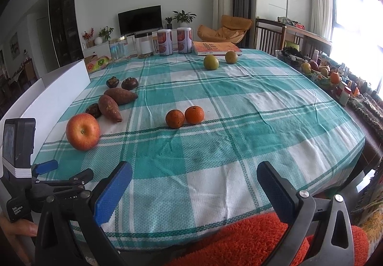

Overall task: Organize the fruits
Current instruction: 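Move the left tool toward the red apple on the tablecloth, then close the left tool fingers around the red apple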

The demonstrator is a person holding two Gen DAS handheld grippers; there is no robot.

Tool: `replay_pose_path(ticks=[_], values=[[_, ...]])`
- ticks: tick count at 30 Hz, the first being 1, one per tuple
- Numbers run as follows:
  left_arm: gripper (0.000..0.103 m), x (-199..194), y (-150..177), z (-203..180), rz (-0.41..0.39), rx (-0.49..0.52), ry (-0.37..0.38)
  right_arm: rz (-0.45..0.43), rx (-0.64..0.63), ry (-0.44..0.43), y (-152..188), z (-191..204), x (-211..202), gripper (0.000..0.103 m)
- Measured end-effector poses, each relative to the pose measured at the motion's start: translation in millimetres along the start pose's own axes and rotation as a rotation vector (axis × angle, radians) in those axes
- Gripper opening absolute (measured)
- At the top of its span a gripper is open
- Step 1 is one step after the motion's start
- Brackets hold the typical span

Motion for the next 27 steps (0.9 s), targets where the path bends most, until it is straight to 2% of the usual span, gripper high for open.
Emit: replay_pose_path(ticks=[7, 12, 19, 27], values=[[0.101, 1, -5, 0, 0.031, 0.036, 0.057, -0.008, 0.016, -0.015, -2, -2, -2, 0.103], [0.100, -5, -11, 3, -0.006, 0.006, 0.157, 0.009, 0.027, -0.022, 0, -4, 0, 0.103], [0.100, -22, -50, -8, -0.098, 0.146, 0.017, 0.008, 0.016, -0.013, 0, -3, 0, 0.103], [0.101, -17, -61, -6, -0.099, 0.174, -0.035, 0.018, 0.006, -0.003, 1, 0, 1, 0.103]])
Point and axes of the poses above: each gripper's, at about its wrist camera, not at the fingertips, and x roughly the way its jaws point, z to its left, y to its underside, the point moved 7 cm from there along x, roughly the way its jaws point, and after that the axes turned 7 degrees about x, right-handed, at the moved point
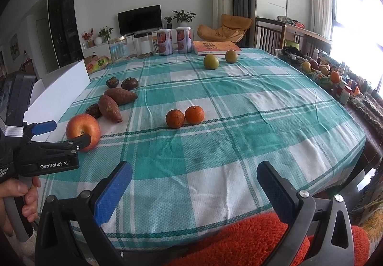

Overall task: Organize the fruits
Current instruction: 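Close the left tool fingers around the red apple, then lift the apple with the left tool while the right tool grasps an orange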

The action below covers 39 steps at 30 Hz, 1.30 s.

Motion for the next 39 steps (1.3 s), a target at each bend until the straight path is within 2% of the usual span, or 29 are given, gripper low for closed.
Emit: replay_pose_path(ticks=[16, 18, 23, 31, 33, 34, 39], values=[[0.101, 8, 0, -1, 0.025, 0.018, -0.022, 0.009, 0.003, -0.004, 0, -1, 2, 0.103], [0.101, 9, -1, -1, 0.026, 0.012, -0.007, 0.012, 0.003, -0.005, 1, 0, 2, 0.103], [0.100, 16, -7, -4, 0.024, -0.029, 0.088, 0.013, 0.003, -0.006, 1, -1, 3, 0.103], [0.098, 20, -9, -10, 0.013, -0.026, 0.132, 0.017, 0.035, -0.034, 1, -4, 4, 0.103], [0.075, 21, -7, -9, 0.020, -0.024, 0.122, 0.019, 0.036, -0.035, 2, -4, 5, 0.103], [0.072, 22, -7, -6, 0.022, -0.026, 0.120, 0.020, 0.036, -0.035, 2, -3, 5, 0.103], [0.071, 21, -5, 3, 0.015, -0.079, 0.187, 0.021, 0.034, -0.031, 2, -4, 6, 0.103]])
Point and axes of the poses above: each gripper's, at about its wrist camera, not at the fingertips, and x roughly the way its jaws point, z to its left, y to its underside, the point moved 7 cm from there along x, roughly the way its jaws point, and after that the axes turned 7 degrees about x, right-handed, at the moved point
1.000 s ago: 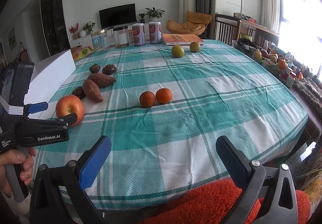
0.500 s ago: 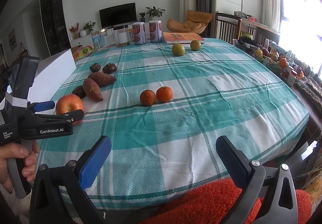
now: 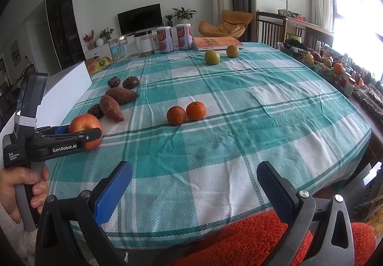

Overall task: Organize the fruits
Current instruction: 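Lift the apple with the left tool while the right tool grasps an orange, then lower the apple into the white box with the left tool while the right tool carries the orange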

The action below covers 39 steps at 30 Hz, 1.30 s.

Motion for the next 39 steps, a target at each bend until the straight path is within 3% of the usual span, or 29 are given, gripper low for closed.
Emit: replay_pose_path(ticks=[3, 5, 7, 10, 11, 13, 20, 23, 28, 33, 37, 39], values=[[0.071, -3, 4, 3, -0.007, -0.022, 0.021, 0.020, 0.014, -0.022, 1, -1, 3, 0.103], [0.070, -7, 8, 7, -0.004, -0.045, 0.038, 0.075, 0.052, -0.089, -1, -5, 8, 0.103], [0.070, -10, 13, 12, 0.001, -0.063, 0.055, 0.139, 0.137, -0.160, -7, -15, 19, 0.103], [0.071, -16, 21, 21, 0.000, -0.082, 0.061, 0.199, 0.257, -0.158, -28, -40, 44, 0.102], [0.071, -18, 23, 23, -0.001, -0.088, 0.062, 0.220, 0.279, -0.156, -36, -46, 55, 0.098], [0.071, -20, 27, 28, -0.002, -0.100, 0.063, 0.246, 0.295, -0.163, -55, -51, 79, 0.061], [0.071, -27, 36, 39, -0.001, -0.117, 0.055, 0.327, 0.328, -0.214, -87, -30, 145, 0.055], [0.071, -28, 37, 37, 0.003, -0.103, 0.050, 0.399, 0.307, -0.187, -78, -20, 164, 0.039], [0.070, -28, 36, 37, 0.000, -0.108, 0.037, 0.358, 0.345, -0.194, -83, -28, 156, 0.032], [0.070, -55, 29, 48, -0.054, -0.230, 0.131, 0.297, 0.339, -0.254, -99, -24, 116, 0.032], [0.070, -110, 12, 71, -0.144, -0.328, 0.204, 0.339, 0.254, -0.374, -94, 38, 87, 0.032], [0.070, -143, 7, 93, -0.198, -0.359, 0.185, 0.370, 0.196, -0.473, -86, 88, 72, 0.032]])
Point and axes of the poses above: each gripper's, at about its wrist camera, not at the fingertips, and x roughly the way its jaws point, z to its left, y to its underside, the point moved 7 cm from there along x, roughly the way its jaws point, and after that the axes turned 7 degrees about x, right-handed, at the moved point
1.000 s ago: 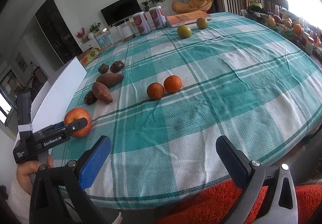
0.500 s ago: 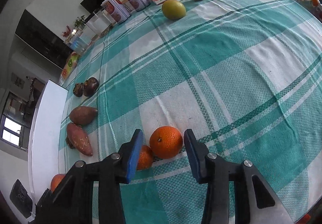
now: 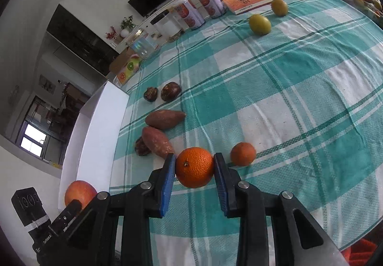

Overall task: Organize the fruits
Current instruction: 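Lower the apple into the white box with the left tool while the right tool carries the orange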

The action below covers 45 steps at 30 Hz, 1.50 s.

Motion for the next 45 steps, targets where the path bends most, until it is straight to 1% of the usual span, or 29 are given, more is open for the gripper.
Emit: replay_pose_path(ticks=[1, 2, 5, 7, 9, 11, 13, 14, 15, 17, 18, 21, 22, 23, 24, 25, 27, 29, 30, 31, 32, 33, 35, 36, 40, 42, 43, 44, 45], values=[[0.070, -16, -8, 9, -0.027, -0.003, -0.027, 0.027, -0.039, -0.047, 11, 28, 8, 0.032], [0.070, -32, -15, 20, -0.053, -0.007, -0.069, 0.052, -0.076, -0.092, 21, 56, 15, 0.032], [0.070, -68, -25, 67, -0.098, -0.029, -0.223, 0.124, -0.205, -0.210, 54, 141, 36, 0.032], [0.070, -82, -20, 101, -0.094, -0.059, -0.341, 0.175, -0.287, -0.268, 76, 190, 50, 0.033], [0.070, -89, -10, 134, -0.075, -0.092, -0.433, 0.221, -0.357, -0.294, 97, 228, 68, 0.033], [0.070, -90, 3, 158, -0.044, -0.120, -0.504, 0.238, -0.412, -0.283, 112, 250, 87, 0.033], [0.071, -87, 17, 175, -0.008, -0.156, -0.545, 0.257, -0.425, -0.262, 120, 260, 107, 0.035], [0.071, -85, 22, 181, 0.009, -0.177, -0.551, 0.273, -0.416, -0.255, 121, 260, 114, 0.037], [0.073, -84, 26, 184, 0.012, -0.188, -0.549, 0.282, -0.399, -0.250, 120, 258, 119, 0.044], [0.075, -85, 25, 181, -0.007, -0.184, -0.532, 0.262, -0.360, -0.253, 112, 251, 115, 0.047], [0.079, -85, 21, 177, -0.023, -0.168, -0.534, 0.243, -0.350, -0.254, 106, 245, 108, 0.049], [0.080, -82, 6, 152, -0.071, -0.094, -0.526, 0.176, -0.340, -0.212, 87, 216, 82, 0.056], [0.080, -80, 0, 141, -0.095, -0.071, -0.502, 0.153, -0.341, -0.187, 81, 202, 71, 0.061], [0.080, -77, -6, 129, -0.116, -0.046, -0.468, 0.133, -0.343, -0.155, 75, 184, 60, 0.064], [0.081, -69, -11, 116, -0.123, -0.008, -0.438, 0.107, -0.344, -0.117, 70, 164, 49, 0.069], [0.081, -61, -14, 105, -0.109, 0.044, -0.429, 0.078, -0.337, -0.070, 65, 141, 38, 0.071], [0.081, -39, -18, 87, -0.065, 0.153, -0.457, 0.026, -0.291, 0.025, 55, 87, 16, 0.072], [0.081, -12, -14, 73, 0.005, 0.243, -0.489, -0.041, -0.232, 0.123, 47, 30, -9, 0.072], [0.081, 2, -10, 69, 0.045, 0.255, -0.481, -0.073, -0.200, 0.178, 44, 3, -21, 0.072], [0.081, 13, -7, 65, 0.069, 0.251, -0.471, -0.107, -0.161, 0.229, 40, -25, -35, 0.072], [0.080, 19, -4, 58, 0.072, 0.249, -0.472, -0.138, -0.128, 0.264, 38, -48, -45, 0.072], [0.080, 21, -3, 49, 0.051, 0.256, -0.479, -0.173, -0.090, 0.305, 35, -70, -58, 0.072], [0.080, 23, -5, 31, 0.006, 0.270, -0.452, -0.232, -0.026, 0.385, 27, -109, -75, 0.072], [0.080, 25, -4, 24, 0.000, 0.270, -0.441, -0.249, 0.001, 0.412, 21, -124, -81, 0.072], [0.080, 32, 7, 6, 0.030, 0.274, -0.400, -0.245, 0.065, 0.507, 2, -171, -90, 0.072], [0.080, 31, 13, 0, 0.038, 0.317, -0.417, -0.235, 0.077, 0.557, -5, -189, -90, 0.073], [0.081, 29, 13, 0, 0.034, 0.324, -0.422, -0.230, 0.089, 0.575, -9, -198, -87, 0.076], [0.081, 28, 9, 1, 0.022, 0.315, -0.444, -0.221, 0.101, 0.591, -14, -206, -84, 0.078], [0.081, 21, 5, 3, -0.001, 0.299, -0.483, -0.212, 0.111, 0.605, -18, -213, -79, 0.080]])
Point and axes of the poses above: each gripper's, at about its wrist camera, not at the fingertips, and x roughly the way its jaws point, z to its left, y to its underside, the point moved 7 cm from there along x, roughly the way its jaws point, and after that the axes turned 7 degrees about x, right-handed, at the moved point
